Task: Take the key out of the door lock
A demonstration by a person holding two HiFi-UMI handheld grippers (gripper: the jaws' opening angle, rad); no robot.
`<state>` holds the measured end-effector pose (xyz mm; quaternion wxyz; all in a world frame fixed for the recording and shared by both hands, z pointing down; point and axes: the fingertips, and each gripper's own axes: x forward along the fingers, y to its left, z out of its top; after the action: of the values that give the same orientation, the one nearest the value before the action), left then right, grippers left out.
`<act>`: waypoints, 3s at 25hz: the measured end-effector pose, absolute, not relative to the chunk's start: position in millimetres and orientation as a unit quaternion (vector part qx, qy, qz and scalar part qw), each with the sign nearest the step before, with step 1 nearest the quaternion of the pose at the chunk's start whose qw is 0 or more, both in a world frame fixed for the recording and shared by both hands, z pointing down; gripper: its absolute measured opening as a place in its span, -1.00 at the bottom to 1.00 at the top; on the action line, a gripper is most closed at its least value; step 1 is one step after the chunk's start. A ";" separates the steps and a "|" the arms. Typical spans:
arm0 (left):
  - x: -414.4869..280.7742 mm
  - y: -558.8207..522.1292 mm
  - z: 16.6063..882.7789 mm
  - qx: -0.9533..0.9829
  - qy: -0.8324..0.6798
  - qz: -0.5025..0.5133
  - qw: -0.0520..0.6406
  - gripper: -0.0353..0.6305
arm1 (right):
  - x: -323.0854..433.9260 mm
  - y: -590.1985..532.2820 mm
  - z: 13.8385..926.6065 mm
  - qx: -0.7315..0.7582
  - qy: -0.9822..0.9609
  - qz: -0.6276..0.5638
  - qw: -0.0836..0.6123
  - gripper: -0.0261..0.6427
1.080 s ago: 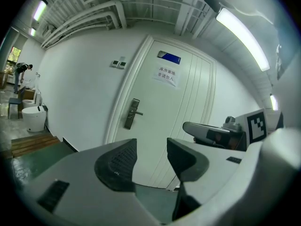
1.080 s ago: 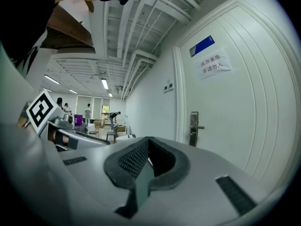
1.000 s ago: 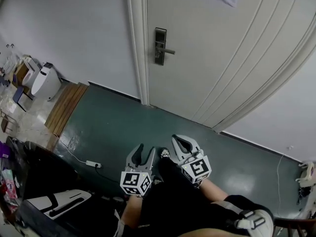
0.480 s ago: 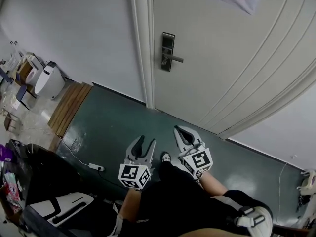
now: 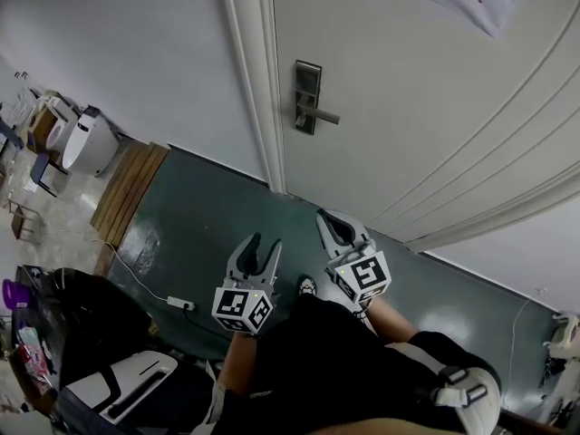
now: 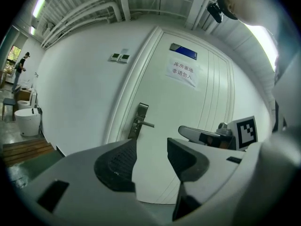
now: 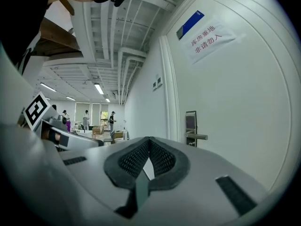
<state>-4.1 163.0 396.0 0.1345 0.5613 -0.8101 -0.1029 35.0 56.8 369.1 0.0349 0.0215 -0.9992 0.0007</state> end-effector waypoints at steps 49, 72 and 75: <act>-210.1 -73.0 412.9 0.798 -0.564 -0.067 0.201 -0.32 | -115.8 -116.9 400.8 0.332 -0.938 0.051 0.084 -0.90; -158.4 -38.4 446.4 0.736 -0.593 -0.163 0.284 -0.33 | -69.9 -71.6 417.5 0.276 -0.957 0.074 0.044 -0.90; -178.8 -50.7 450.3 0.708 -0.589 -0.232 0.315 -0.33 | -76.9 -70.3 422.1 0.268 -0.959 0.082 0.042 -0.90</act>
<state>-178.8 -50.7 450.3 0.3148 0.7076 -0.5886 -0.2318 -76.9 -70.3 422.1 0.0423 0.2681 -0.9590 0.0820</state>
